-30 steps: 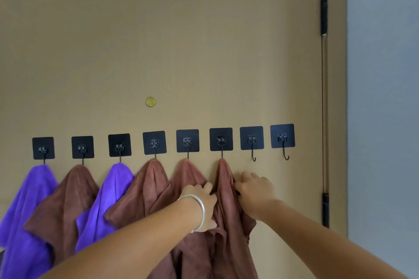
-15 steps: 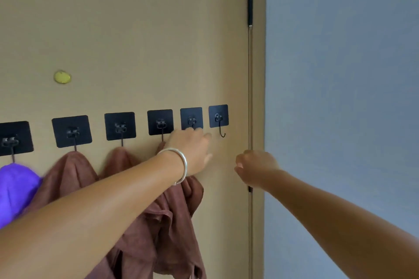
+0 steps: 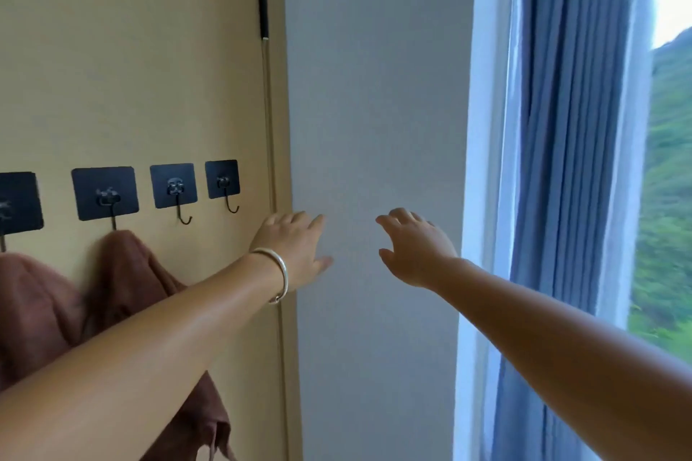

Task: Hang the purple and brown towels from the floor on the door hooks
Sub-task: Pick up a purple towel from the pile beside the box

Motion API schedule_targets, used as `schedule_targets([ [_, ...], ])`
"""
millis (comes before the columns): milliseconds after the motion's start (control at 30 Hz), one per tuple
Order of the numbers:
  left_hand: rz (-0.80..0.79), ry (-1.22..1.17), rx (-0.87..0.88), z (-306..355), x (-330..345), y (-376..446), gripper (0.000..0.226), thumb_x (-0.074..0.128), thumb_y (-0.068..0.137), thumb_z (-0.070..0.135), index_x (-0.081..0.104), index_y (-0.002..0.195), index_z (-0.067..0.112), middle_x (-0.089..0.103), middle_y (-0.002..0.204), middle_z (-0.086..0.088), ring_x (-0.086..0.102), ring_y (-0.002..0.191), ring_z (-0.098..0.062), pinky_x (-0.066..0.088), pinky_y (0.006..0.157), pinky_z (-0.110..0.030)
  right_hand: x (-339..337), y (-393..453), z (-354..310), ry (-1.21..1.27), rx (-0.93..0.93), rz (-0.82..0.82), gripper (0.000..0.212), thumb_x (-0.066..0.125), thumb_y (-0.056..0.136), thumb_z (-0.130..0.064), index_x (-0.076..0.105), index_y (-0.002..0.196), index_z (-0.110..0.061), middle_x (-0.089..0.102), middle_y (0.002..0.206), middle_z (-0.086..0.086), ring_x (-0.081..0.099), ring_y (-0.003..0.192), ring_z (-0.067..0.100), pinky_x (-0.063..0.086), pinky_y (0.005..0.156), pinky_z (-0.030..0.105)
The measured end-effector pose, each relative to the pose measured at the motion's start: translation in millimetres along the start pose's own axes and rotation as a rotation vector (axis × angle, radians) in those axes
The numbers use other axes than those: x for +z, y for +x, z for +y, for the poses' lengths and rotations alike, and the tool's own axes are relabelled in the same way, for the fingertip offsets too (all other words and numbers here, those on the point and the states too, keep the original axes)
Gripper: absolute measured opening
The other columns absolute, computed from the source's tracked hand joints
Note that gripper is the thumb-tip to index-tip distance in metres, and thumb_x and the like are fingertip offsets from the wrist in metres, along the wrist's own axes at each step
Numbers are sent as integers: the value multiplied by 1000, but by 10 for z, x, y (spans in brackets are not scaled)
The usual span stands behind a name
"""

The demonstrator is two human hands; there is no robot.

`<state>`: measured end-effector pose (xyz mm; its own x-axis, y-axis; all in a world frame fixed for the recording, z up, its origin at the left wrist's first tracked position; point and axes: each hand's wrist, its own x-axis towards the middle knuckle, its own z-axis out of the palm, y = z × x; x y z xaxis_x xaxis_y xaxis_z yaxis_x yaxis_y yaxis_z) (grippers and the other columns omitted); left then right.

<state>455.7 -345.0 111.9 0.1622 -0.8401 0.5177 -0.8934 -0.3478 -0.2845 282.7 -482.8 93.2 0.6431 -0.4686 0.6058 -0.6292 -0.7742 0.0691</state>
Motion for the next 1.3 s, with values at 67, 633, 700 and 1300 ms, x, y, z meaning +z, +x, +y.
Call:
schedule_targets([
  [67, 30, -37, 59, 224, -14, 50, 73, 42, 90, 60, 22, 148, 20, 39, 145, -3, 35, 136, -22, 28, 109, -38, -131, -230, 141, -49, 50, 2, 54, 50, 92, -41, 36, 142, -25, 39, 145, 2, 42, 130, 25, 38, 102, 39],
  [633, 153, -301, 550, 3032, -748, 306, 72, 37, 94, 58, 18, 151, 19, 37, 149, -1, 35, 136, -19, 29, 111, -36, -1642, -2420, 1907, -351, 538, -74, 54, 53, 91, -40, 39, 140, -21, 43, 141, 5, 47, 125, 25, 41, 100, 39],
  [700, 153, -329, 608, 3454, -862, 291, 72, 38, 94, 58, 18, 151, 19, 38, 147, 0, 36, 135, -19, 30, 110, -37, -1832, -2744, 2121, -370, 604, -84, 55, 53, 92, -42, 37, 142, -24, 43, 143, 4, 46, 127, 25, 40, 101, 39],
  [1300, 173, -628, 1055, 7029, -2131, -1061, 69, 40, 93, 59, 21, 150, 25, 30, 154, -1, 17, 146, -22, 8, 118, -54, -3571, -6165, 2988, -537, 1276, -167, 58, 49, 91, -48, 37, 143, -25, 41, 145, 3, 41, 131, 23, 37, 104, 42],
])
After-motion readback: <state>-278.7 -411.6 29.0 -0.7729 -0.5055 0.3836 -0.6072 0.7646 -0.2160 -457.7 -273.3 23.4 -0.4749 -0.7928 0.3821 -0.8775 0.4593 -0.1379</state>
